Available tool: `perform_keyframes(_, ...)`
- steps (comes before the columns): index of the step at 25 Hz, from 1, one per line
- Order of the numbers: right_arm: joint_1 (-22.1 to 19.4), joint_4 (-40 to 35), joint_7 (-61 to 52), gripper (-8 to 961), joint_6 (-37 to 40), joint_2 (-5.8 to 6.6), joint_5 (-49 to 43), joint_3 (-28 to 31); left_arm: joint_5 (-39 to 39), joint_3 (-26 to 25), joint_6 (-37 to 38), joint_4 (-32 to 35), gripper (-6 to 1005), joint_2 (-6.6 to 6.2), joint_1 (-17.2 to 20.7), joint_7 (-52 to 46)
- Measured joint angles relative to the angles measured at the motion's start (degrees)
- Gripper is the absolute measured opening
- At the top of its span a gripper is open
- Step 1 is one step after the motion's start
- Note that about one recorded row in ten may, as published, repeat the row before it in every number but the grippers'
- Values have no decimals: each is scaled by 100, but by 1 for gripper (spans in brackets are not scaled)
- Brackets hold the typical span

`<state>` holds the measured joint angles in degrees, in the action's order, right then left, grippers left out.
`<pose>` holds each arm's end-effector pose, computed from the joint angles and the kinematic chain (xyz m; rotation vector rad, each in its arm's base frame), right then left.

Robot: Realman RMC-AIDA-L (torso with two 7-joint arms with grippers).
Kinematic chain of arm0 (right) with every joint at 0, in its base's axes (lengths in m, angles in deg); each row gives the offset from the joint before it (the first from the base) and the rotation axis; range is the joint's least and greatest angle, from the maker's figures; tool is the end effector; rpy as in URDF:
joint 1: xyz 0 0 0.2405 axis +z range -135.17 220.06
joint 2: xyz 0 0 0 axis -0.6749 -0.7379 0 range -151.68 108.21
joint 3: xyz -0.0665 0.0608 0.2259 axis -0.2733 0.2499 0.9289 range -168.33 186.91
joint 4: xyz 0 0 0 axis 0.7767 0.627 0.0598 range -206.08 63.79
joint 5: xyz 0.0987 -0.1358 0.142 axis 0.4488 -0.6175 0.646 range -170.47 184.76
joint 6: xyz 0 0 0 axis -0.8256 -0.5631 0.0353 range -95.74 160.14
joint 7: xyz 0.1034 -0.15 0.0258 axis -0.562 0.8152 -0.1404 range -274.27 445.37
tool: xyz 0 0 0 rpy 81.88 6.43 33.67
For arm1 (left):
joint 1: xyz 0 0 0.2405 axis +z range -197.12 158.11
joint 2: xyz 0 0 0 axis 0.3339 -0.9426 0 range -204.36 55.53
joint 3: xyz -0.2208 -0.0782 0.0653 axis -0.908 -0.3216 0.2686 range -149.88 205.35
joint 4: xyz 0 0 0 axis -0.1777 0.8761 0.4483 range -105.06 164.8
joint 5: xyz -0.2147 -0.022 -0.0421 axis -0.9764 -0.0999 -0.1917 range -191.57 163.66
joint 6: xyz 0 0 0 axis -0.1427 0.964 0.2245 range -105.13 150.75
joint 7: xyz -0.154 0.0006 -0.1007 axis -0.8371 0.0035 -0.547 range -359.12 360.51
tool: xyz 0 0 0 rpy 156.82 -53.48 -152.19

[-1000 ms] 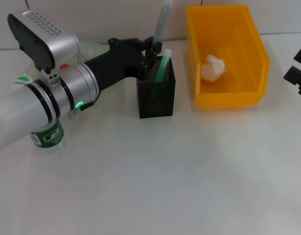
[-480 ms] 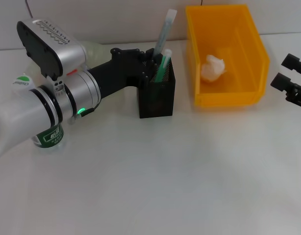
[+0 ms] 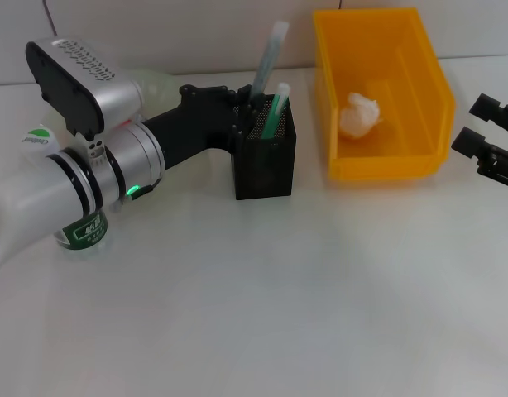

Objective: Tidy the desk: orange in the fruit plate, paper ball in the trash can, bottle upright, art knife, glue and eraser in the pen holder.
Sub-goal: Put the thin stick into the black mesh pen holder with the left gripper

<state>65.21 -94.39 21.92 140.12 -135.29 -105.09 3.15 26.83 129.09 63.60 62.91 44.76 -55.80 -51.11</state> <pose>0.2869 0.2955 0.0603 -2.2227 0.5509 1.2256 -0.1479 0.4206 -0.1146 -2.4169 -0.3459 -0.7011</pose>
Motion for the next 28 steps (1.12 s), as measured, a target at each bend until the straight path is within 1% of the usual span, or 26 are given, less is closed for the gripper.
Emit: perform_keyframes(28,26,-13,0,829,-9,0,1,-180,-11,159,-51,-23,201,0,-63,-27)
